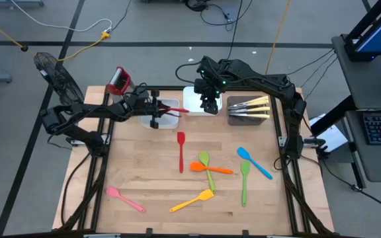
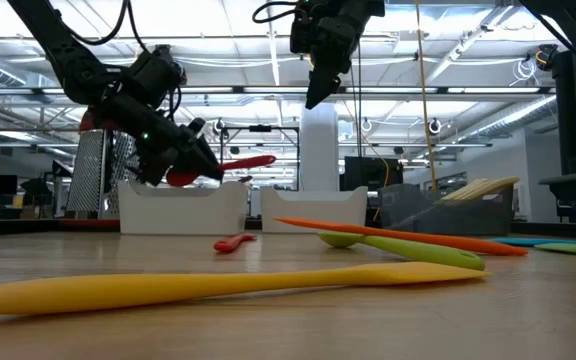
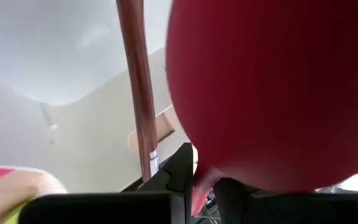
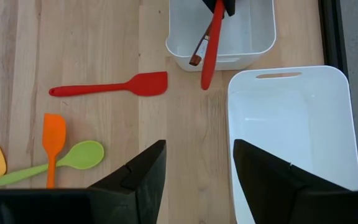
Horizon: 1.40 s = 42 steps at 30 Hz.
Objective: Pick & Place Kitchen Items
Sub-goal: Put the red serving spoon into the left white bin, then put the orange spatula into the right white bin
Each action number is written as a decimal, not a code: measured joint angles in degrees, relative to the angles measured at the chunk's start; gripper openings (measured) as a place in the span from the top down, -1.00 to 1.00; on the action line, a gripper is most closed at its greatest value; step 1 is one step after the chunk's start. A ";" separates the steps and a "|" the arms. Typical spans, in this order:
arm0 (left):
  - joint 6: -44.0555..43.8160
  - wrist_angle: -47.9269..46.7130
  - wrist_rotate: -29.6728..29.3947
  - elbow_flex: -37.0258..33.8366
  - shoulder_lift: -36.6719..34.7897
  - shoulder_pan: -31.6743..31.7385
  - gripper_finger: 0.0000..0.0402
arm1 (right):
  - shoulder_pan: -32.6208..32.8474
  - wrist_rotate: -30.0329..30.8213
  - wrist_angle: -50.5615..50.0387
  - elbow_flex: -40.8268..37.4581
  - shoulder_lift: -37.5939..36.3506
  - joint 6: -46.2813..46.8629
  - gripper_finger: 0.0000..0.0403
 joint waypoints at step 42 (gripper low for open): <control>-1.25 13.23 -5.40 0.02 -0.47 -1.09 -0.08 | 0.02 0.00 -0.26 0.00 0.00 0.02 0.10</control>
